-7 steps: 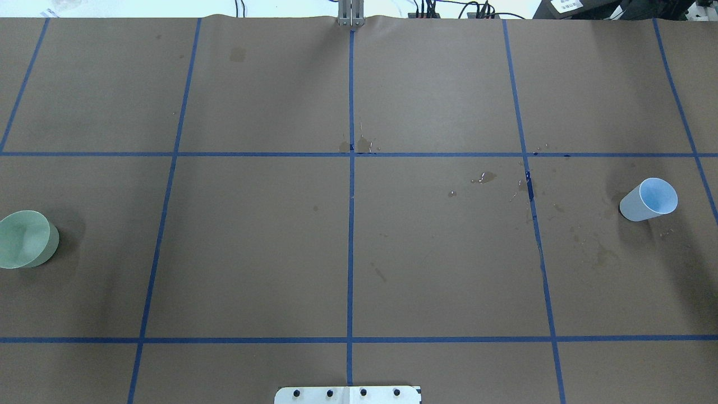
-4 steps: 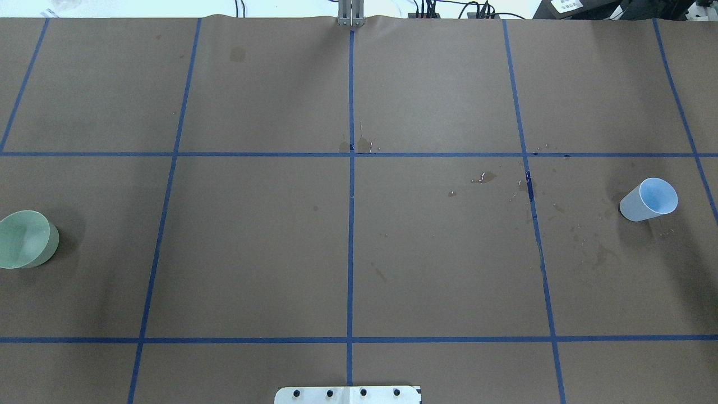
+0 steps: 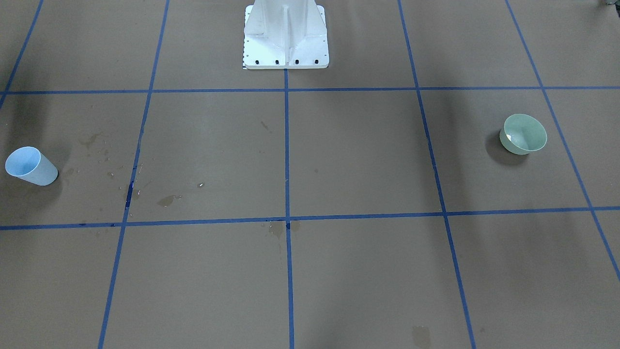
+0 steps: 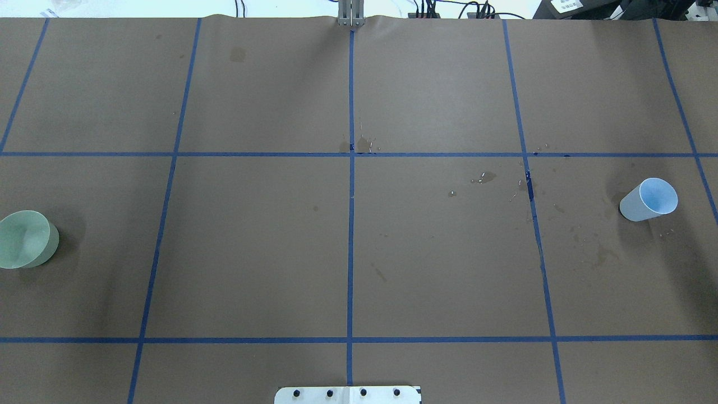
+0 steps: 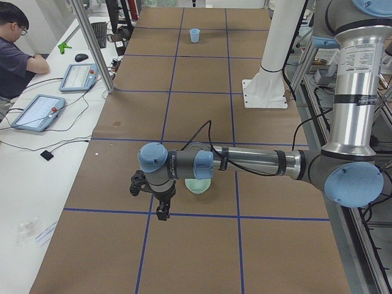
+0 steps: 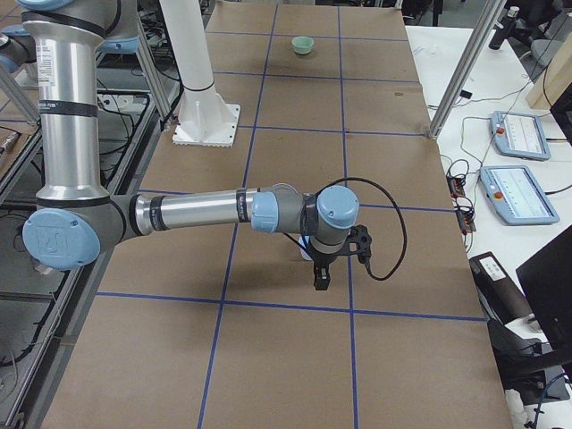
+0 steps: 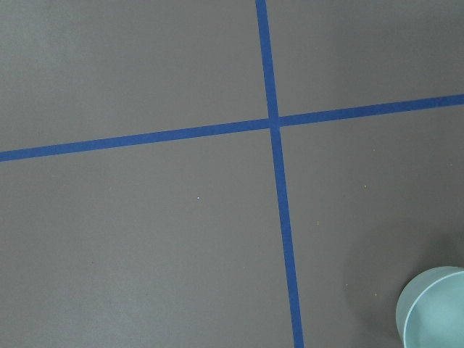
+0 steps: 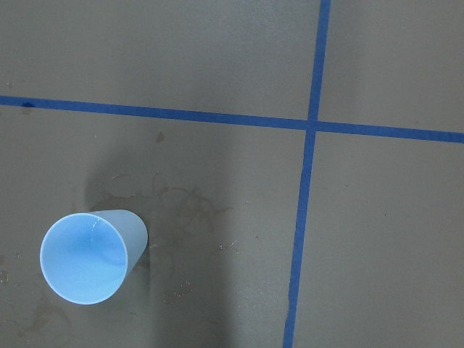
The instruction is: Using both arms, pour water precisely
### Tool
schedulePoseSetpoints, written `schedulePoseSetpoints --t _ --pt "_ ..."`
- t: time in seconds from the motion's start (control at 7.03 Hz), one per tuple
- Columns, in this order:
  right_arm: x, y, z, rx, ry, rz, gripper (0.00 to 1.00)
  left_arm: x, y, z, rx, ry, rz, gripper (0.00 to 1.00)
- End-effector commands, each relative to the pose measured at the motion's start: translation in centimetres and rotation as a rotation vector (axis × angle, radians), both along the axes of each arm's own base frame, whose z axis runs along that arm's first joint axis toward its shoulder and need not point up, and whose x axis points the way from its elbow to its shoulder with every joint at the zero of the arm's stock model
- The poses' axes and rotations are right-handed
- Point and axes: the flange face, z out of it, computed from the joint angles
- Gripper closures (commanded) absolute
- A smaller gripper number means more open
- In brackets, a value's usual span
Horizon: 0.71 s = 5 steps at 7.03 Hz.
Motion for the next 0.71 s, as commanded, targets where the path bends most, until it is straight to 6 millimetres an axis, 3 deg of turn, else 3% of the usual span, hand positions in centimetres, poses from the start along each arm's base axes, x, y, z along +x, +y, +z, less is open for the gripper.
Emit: schedulePoseSetpoints --t 0.0,0.57 --pt "0.04 -0.01 0.42 -0.003 0.006 -0.001 0.0 0.0 0.0 -0.03 0.002 0.0 0.001 0.0" --pt "0.02 -0.2 0.48 -0.004 0.005 -0.001 0.0 -0.01 0.0 -0.02 0.003 -0.001 0.002 0.0"
